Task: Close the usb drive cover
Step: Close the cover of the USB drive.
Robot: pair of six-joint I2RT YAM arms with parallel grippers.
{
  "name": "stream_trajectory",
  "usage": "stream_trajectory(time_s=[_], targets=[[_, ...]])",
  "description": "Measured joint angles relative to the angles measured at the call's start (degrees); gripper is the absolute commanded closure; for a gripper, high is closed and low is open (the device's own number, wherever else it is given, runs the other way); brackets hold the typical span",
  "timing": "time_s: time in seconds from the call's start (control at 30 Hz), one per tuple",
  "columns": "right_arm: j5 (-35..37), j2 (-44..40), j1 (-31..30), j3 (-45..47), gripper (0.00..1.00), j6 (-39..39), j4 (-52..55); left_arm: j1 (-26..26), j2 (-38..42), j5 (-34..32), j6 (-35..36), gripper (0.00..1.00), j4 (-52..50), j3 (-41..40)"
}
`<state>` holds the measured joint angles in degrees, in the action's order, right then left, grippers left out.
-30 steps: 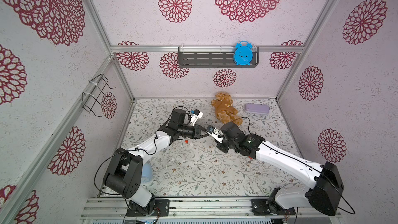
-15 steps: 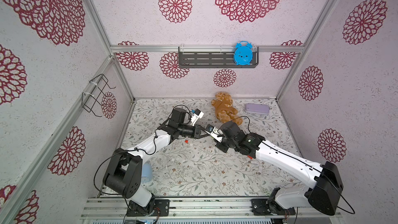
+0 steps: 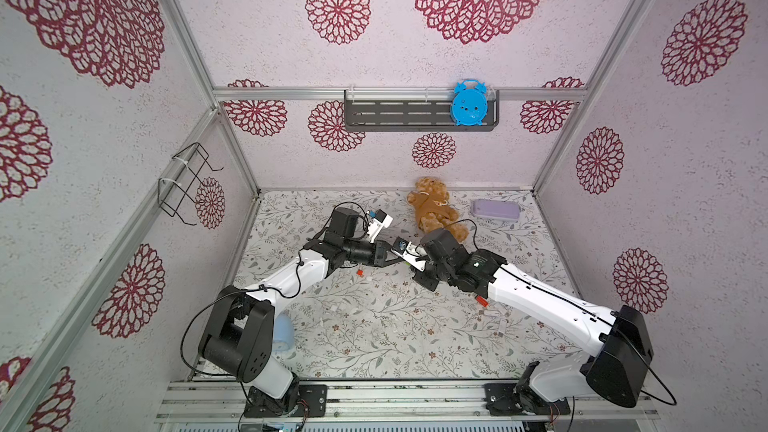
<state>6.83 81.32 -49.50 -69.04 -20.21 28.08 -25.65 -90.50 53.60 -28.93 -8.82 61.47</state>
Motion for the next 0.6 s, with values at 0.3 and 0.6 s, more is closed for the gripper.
stream_trajectory(time_s=[0.3,0.6], targets=[[-1.51,0.59,0.63,-1.66,0.83,-2.32,0.15,0.68,-0.02,1.36,-1.09,0.88,1.33,0.00],[-2.51,2.16,0.98,-3.61,0.83,-3.15,1.44,1.05,-0.17,0.90,-0.07,0.88,0.35,0.24]])
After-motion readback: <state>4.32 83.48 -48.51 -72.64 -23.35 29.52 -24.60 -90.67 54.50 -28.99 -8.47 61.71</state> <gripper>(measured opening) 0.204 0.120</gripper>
